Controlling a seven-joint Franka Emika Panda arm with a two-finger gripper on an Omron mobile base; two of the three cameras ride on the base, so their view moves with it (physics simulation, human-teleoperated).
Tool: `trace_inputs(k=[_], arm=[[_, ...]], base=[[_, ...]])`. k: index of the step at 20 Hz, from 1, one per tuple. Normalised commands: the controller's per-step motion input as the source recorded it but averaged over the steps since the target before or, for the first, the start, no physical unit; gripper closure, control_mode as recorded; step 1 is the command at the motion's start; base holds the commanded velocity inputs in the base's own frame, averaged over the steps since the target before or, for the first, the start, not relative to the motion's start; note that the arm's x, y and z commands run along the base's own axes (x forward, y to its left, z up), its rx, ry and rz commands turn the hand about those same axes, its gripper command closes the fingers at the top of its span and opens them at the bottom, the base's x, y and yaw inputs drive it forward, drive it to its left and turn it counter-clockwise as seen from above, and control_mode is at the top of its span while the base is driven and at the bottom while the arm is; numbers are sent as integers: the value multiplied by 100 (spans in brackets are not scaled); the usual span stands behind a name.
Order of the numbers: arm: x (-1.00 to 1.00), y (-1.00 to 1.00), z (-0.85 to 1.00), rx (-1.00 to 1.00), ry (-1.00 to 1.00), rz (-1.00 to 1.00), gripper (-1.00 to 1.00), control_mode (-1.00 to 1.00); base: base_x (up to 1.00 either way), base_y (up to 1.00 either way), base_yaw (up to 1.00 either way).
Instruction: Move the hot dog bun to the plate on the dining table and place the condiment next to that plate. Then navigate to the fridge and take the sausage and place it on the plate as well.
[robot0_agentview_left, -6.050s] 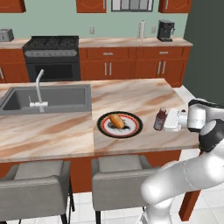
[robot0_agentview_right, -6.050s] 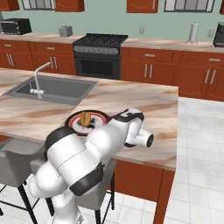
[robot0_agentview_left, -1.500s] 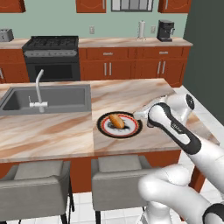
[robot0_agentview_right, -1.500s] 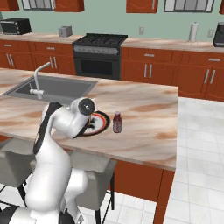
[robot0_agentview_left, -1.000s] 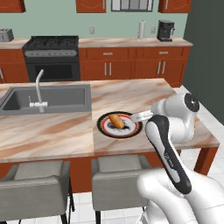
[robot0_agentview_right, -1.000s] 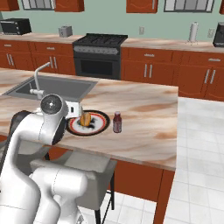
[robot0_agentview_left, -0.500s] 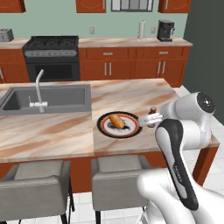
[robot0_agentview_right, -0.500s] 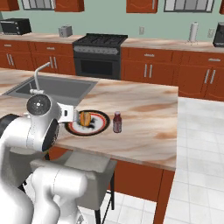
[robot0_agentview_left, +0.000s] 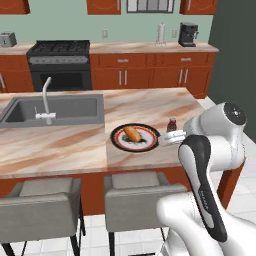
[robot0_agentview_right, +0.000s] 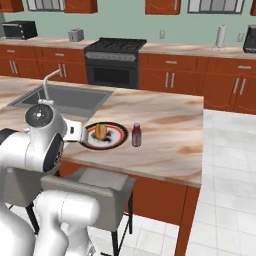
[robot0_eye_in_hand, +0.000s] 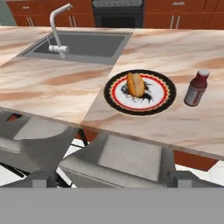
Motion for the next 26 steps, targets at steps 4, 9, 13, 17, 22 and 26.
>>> trace_inputs(k=[4,9,13,17,22,26], arm=[[0,0,0,0,0,0,-100,100],[0,0,0,0,0,0,-100,100],[0,0,0,0,0,0,-100,100],[0,0,0,0,0,0,-100,100],[0,0,0,0,0,0,-100,100],[0,0,0,0,0,0,-100,100]], base=[[-88,55,0],[-61,96,0],[-33,100,13],[-14,100,26],[0,98,40],[0,83,46]])
